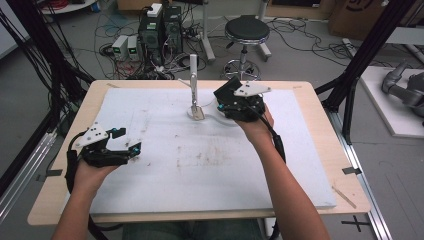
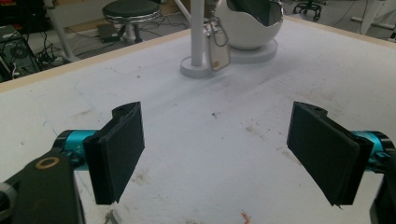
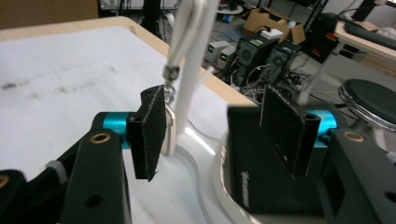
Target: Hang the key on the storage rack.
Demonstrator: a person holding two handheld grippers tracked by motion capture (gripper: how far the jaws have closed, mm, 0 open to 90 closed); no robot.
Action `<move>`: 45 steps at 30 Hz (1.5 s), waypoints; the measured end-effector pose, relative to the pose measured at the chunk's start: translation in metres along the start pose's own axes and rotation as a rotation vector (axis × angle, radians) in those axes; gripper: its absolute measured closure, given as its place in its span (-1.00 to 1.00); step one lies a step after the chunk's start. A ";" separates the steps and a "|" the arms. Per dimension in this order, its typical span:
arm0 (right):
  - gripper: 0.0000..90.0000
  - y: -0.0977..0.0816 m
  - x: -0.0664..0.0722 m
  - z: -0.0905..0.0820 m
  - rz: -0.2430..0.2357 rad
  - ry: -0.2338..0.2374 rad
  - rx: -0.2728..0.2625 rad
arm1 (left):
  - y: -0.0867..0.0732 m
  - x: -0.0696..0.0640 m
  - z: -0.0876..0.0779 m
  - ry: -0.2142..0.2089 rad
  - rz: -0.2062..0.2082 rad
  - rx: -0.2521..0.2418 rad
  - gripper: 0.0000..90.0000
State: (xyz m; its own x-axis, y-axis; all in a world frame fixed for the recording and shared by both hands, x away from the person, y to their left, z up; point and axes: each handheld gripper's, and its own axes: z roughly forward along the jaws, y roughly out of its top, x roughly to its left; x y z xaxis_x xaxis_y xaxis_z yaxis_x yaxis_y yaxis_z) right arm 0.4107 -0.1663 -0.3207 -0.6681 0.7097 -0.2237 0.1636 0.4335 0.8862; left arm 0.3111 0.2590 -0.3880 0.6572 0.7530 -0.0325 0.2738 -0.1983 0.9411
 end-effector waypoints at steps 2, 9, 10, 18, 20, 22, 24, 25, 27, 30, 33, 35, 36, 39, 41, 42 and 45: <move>-0.10 -0.010 -0.004 -0.008 0.017 -0.007 0.003 | 0.001 0.001 0.002 -0.002 0.001 0.001 -0.58; -0.16 -0.046 -0.018 -0.032 0.067 -0.031 0.028 | 0.004 0.003 0.012 -0.030 -0.023 -0.041 -0.58; -0.17 -0.051 -0.020 -0.035 0.074 -0.039 0.026 | 0.004 0.003 0.013 -0.029 -0.027 -0.044 -0.58; -0.29 -0.082 -0.027 -0.058 0.137 -0.070 0.022 | 0.005 0.002 0.025 -0.031 -0.016 -0.025 -0.58; -0.32 -0.088 -0.027 -0.061 0.148 -0.078 0.023 | 0.005 0.002 0.027 -0.026 -0.010 -0.022 -0.58; -0.35 -0.093 -0.027 -0.064 0.160 -0.079 0.018 | 0.005 0.002 0.028 -0.028 -0.007 -0.020 -0.58; -0.38 -0.100 -0.026 -0.067 0.181 -0.081 0.019 | 0.005 0.001 0.029 -0.026 -0.006 -0.015 -0.58; -0.41 -0.102 -0.027 -0.068 0.185 -0.081 0.018 | 0.005 0.001 0.030 -0.027 -0.007 -0.013 -0.58; -0.47 -0.109 -0.026 -0.069 0.202 -0.076 0.022 | 0.005 0.001 0.032 -0.026 -0.004 -0.008 -0.58; -0.50 -0.118 -0.025 -0.068 0.205 -0.067 0.036 | 0.004 0.000 0.034 -0.027 0.002 0.004 -0.58; -0.52 -0.124 -0.026 -0.069 0.214 -0.060 0.052 | 0.004 -0.002 0.037 -0.030 0.011 0.015 -0.58; -0.52 -0.127 -0.027 -0.069 0.214 -0.061 0.050 | 0.004 -0.003 0.037 -0.033 0.014 0.017 -0.58; -0.52 -0.128 -0.027 -0.069 0.219 -0.062 0.052 | 0.004 -0.004 0.037 -0.034 0.013 0.018 -0.58; -0.52 -0.129 -0.028 -0.068 0.231 -0.064 0.059 | 0.004 -0.005 0.037 -0.037 0.016 0.016 -0.58; -0.52 -0.130 -0.029 -0.069 0.231 -0.067 0.058 | 0.004 -0.005 0.037 -0.037 0.016 0.019 -0.58; -0.52 -0.130 -0.029 -0.069 0.229 -0.068 0.057 | 0.004 -0.005 0.037 -0.038 0.020 0.021 -0.58; -0.52 -0.131 -0.030 -0.069 0.235 -0.067 0.060 | 0.005 -0.005 0.037 -0.037 0.019 0.020 -0.58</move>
State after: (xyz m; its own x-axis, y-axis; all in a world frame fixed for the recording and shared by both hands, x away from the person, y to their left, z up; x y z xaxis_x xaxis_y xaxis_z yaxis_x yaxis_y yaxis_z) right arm 0.3591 -0.2825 -0.4018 -0.5571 0.8293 -0.0428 0.3526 0.2829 0.8920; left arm 0.3350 0.2310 -0.3959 0.6882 0.7250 -0.0275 0.2744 -0.2250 0.9349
